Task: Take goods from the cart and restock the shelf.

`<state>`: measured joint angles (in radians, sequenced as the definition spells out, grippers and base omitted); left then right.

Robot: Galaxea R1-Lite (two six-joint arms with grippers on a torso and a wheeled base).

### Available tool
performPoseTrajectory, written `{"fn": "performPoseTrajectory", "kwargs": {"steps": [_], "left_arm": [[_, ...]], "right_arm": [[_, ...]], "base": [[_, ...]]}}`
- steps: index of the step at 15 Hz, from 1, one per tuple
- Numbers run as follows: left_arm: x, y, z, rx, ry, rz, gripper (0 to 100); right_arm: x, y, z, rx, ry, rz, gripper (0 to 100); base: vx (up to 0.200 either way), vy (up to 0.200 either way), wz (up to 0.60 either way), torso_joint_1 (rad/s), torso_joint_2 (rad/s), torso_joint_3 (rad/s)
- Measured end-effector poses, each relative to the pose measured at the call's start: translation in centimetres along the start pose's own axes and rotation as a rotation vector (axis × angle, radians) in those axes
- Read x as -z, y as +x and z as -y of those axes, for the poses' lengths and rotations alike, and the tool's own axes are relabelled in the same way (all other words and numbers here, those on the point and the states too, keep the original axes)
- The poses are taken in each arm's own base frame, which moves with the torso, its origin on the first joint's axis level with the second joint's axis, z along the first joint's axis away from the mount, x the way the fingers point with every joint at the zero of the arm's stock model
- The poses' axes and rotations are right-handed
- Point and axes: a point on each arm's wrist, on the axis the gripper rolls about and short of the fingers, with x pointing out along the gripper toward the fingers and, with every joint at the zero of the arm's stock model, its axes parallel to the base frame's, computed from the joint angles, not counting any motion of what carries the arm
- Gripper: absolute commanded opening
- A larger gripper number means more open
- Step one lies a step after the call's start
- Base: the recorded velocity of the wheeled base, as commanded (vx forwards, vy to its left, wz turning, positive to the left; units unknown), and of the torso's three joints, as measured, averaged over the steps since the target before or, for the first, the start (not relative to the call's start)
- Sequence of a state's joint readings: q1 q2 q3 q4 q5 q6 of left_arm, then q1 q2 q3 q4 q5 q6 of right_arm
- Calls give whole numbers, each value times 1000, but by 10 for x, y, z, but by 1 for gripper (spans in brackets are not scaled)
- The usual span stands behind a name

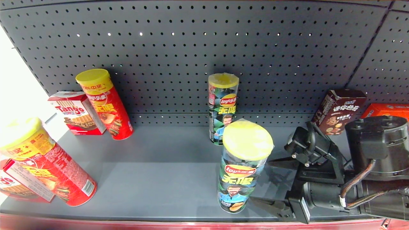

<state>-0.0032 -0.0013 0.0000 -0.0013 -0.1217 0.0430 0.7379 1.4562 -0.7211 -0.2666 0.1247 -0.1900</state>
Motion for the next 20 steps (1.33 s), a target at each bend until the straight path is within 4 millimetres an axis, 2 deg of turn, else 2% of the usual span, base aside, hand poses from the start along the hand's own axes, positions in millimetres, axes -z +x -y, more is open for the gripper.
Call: {"fn": "performPoseTrajectory", "kwargs": {"steps": [14,20], "left_arm": [[0,0,0,0,0,0,100],[0,0,0,-1,-1,0,100]], "right_arm": [[2,1,20,73,34,-2,100],[5,-4,16,64,29,-1,100]], "base": [[0,0,0,0,0,0],[0,0,0,0,0,0]]}}
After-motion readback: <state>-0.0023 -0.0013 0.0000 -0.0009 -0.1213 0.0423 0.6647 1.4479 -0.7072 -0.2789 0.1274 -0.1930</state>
